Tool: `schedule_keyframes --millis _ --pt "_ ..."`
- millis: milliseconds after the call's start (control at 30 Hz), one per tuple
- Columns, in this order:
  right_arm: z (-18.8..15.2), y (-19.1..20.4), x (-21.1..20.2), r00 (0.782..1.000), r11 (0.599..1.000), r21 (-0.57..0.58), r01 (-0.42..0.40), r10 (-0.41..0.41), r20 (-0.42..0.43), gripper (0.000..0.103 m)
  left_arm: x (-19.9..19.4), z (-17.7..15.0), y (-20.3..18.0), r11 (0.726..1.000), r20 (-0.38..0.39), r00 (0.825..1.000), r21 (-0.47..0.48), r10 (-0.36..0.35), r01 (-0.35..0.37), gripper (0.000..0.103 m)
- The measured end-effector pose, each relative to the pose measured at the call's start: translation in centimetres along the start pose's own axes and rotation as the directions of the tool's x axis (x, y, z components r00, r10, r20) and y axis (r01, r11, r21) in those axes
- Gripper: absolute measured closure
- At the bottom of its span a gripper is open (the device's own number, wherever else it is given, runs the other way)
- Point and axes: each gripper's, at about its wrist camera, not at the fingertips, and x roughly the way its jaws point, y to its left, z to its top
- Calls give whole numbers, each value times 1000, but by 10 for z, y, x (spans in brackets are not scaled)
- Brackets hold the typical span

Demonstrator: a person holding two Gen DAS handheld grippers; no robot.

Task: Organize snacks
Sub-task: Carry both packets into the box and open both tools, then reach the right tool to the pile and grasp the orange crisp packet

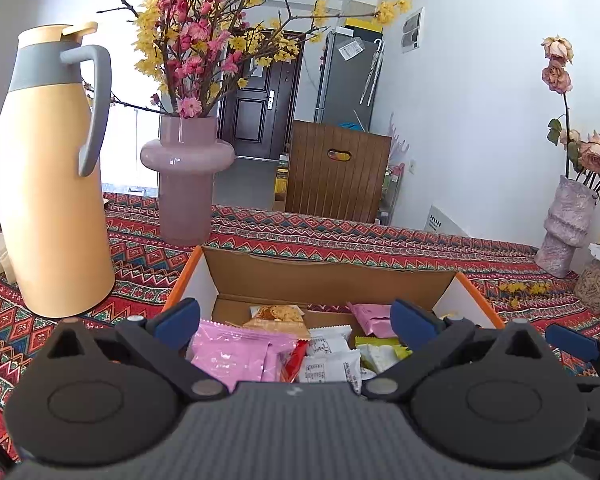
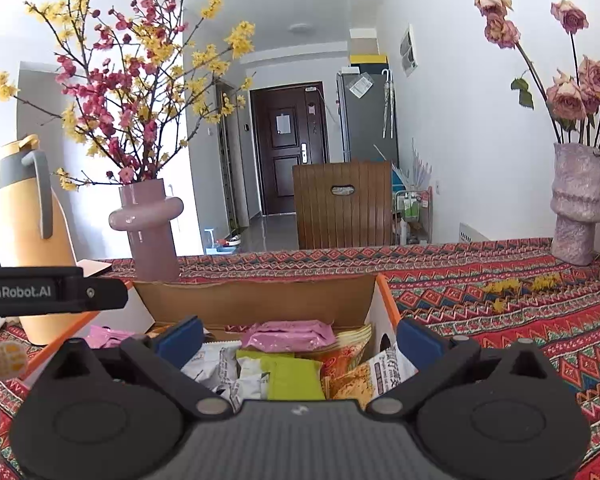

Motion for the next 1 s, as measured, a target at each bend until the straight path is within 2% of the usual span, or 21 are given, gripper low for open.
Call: schedule_keyframes --millis 267,533,733,1000 --pt "-4 9 -29 999 1000 -19 -15 15 -38 0 -19 1 7 1000 -24 1000 2 -10 10 0" --pt "-30 27 -49 990 999 -42 -23 17 -141 0 -37 -10 27 1000 -78 997 -8 -8 8 0" --pt "-52 31 -36 962 999 -33 -14 5 -274 0 -45 -21 46 1000 -120 993 -19 13 -15 0" --pt "-72 37 -7 917 1000 -14 -10 4 -399 0 -45 -45 66 999 -207 978 -30 21 -28 0"
